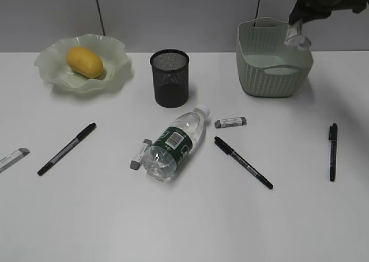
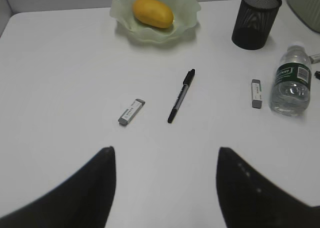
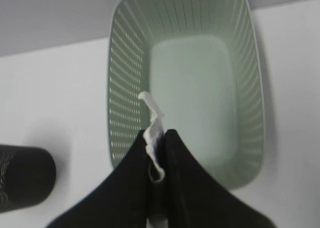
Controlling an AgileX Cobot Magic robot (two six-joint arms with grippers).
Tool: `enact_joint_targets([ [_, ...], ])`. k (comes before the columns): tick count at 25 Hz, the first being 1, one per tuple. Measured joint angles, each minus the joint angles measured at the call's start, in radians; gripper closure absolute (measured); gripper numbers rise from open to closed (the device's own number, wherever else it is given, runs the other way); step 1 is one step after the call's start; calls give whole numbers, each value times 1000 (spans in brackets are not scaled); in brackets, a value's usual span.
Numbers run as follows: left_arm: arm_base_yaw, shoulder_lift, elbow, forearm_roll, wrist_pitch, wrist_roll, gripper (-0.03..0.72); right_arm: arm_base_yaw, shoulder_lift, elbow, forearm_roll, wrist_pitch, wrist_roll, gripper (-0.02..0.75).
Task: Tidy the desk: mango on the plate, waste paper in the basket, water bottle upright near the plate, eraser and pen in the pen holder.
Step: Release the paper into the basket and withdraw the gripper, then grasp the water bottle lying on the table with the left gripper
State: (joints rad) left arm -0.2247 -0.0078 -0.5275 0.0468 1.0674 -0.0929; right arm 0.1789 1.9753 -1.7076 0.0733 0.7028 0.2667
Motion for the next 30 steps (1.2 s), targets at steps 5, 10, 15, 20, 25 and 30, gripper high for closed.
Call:
enact_joint_targets([
  [5,0,0,0,0,0,0,209,0,26,-4,-35,-209,5,667],
  [10,0,0,0,0,0,0,209,0,114,-4,-55,-350,5,650],
  [15,0,0,0,0,0,0,209,0,166,-4,-59,-399,6,413],
  [20,0,0,0,0,0,0,209,0,169,-4,-61,-426,6,151],
  [25,0,0,0,0,0,0,209,0,166,-4,-65,-373,0,139],
  [30,0,0,0,0,0,0,209,0,125,-5,-65,-104,-64,148],
])
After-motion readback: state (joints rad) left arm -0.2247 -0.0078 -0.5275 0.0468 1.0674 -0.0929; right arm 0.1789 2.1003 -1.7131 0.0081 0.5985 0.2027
